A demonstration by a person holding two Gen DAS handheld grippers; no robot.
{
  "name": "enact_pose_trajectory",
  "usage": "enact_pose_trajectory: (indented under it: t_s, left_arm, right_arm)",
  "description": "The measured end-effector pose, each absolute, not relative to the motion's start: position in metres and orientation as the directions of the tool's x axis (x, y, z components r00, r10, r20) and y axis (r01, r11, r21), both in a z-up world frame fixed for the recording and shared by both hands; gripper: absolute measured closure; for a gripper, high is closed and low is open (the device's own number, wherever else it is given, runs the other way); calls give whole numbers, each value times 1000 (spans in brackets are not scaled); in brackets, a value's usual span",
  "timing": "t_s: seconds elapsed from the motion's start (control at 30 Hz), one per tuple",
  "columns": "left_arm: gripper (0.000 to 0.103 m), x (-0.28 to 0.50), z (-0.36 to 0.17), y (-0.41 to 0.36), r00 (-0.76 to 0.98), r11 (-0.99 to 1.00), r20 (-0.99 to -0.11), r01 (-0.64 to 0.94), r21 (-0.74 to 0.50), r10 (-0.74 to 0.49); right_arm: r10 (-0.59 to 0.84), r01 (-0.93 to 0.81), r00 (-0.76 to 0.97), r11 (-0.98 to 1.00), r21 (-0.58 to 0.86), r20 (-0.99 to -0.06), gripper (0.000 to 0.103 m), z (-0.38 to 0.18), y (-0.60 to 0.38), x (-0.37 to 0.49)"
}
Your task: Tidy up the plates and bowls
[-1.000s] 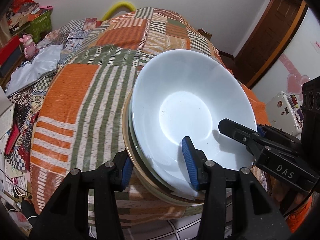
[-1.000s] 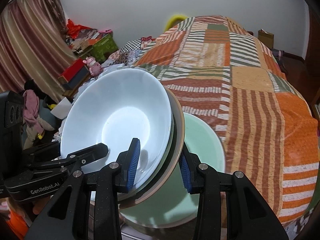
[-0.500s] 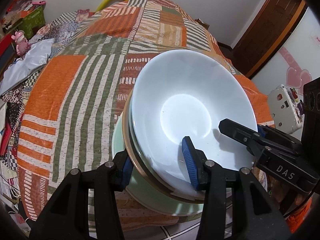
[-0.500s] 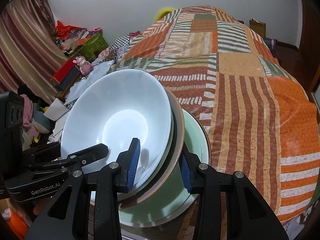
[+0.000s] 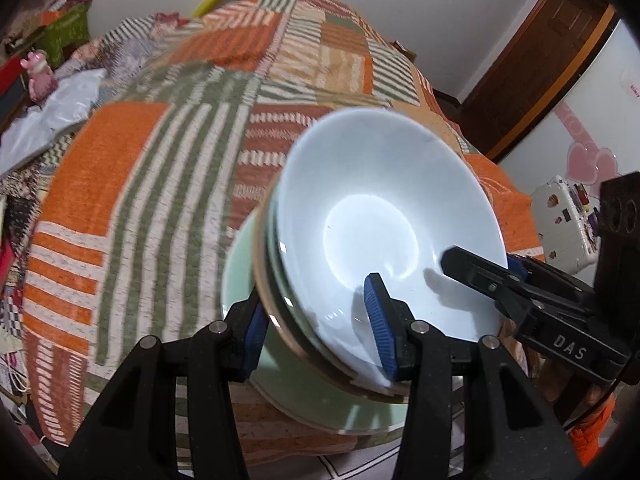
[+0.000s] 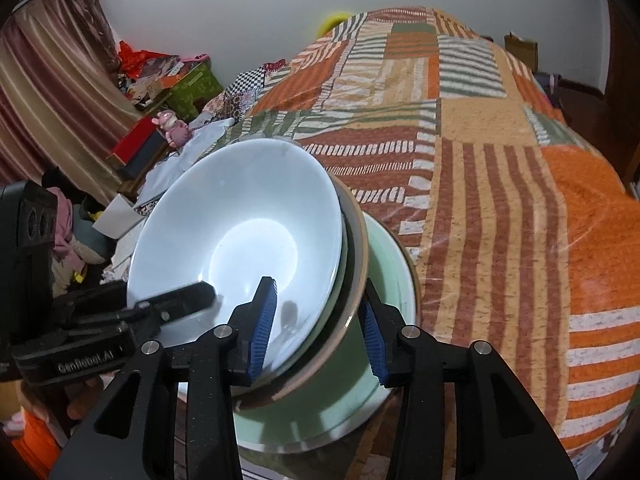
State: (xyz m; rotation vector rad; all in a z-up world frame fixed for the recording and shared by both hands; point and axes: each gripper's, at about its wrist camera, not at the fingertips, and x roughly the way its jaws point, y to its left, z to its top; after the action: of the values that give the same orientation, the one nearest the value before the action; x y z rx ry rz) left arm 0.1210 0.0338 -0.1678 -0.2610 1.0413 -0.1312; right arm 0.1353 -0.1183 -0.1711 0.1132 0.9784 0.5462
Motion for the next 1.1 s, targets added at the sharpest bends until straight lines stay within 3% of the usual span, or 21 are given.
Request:
enact_pose_trajectory:
  t_s: [0.33, 0.63, 0.83, 0.97, 1.1]
  left_arm:
    - [56, 90, -111, 43, 649, 976, -746, -22, -216, -151]
    - [49, 39, -35, 32, 823, 984, -557, 18, -174, -114]
    - [34, 4, -1, 25, 903, 993, -424, 20, -118, -69]
    - [17, -12, 15, 26, 933, 993, -356, 12, -116, -53]
    - [6, -27, 26, 27, 957, 996, -288, -5, -93, -23]
  right_arm:
    - [495, -413, 546, 861, 297, -676, 61, -123, -137, 111]
    - [513, -486, 680, 851, 202, -524, 61, -58, -139, 69]
    - [524, -497, 731, 848, 185, -437, 52, -34, -142, 51]
    - [511, -487, 769, 857, 165, -385, 40, -24, -145, 41]
    - [484, -468, 807, 873, 135, -338, 25, -15, -145, 32]
